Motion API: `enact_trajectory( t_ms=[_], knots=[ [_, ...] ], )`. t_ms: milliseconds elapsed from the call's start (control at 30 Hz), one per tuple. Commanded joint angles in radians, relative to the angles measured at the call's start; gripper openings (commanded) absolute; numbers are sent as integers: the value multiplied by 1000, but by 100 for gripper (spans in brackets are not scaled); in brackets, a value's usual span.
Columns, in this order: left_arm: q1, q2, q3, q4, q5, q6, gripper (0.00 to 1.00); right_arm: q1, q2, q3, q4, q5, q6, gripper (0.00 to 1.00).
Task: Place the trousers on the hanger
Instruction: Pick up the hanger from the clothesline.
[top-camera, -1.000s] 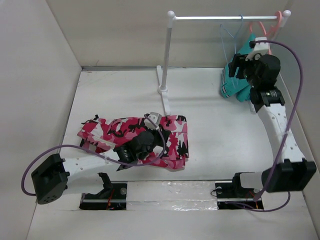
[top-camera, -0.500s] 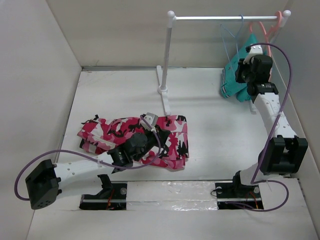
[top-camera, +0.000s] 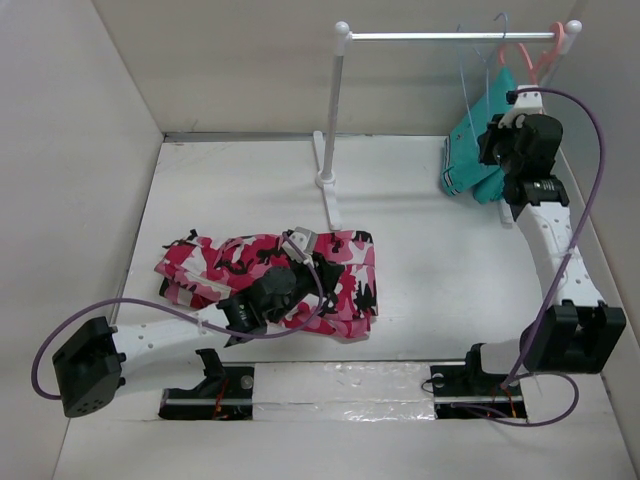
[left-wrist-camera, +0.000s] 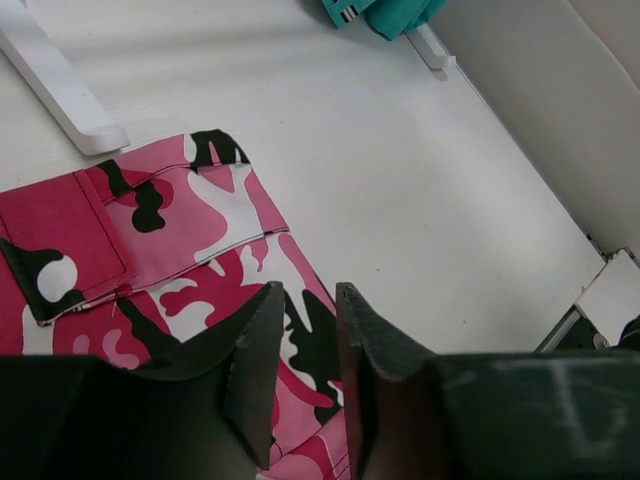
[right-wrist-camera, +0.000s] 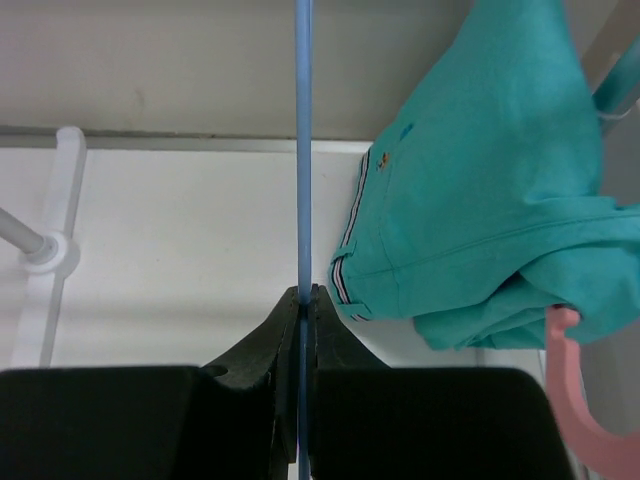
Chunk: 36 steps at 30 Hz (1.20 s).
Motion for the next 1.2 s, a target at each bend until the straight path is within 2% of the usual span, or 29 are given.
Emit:
enact_trajectory(
  t_ms=[0,33,167,367,533,733,867,933,1167],
  knots=[
    [1,-50,-32,85,15,7,27,-5,-92,-11,95,-12,17,0],
    [1,-53,-30,77,10,7,32,-5,-118,-27,97,-8,17,0],
    [1,-40,-26,81,13,14,36,-5,-169,-120,103,-12,26,0],
    [1,-26,-39,130,24,18,36,29,-294,-368,126,1,38,0],
    [1,5,7,129,41,9,38,122,-441,-557,118,43,79,0],
    [-42,123,231,37,5,37,40,339,-598,-795,51,237,199,0],
    [-42,337,450,-30,-24,58,41,490,-710,-933,35,322,337,0],
    [-42,403,512,-35,-34,66,41,579,-759,-1005,49,363,417,0],
    [-42,702,789,-137,-67,118,41,754,-756,-1045,26,486,518,0]
  ],
)
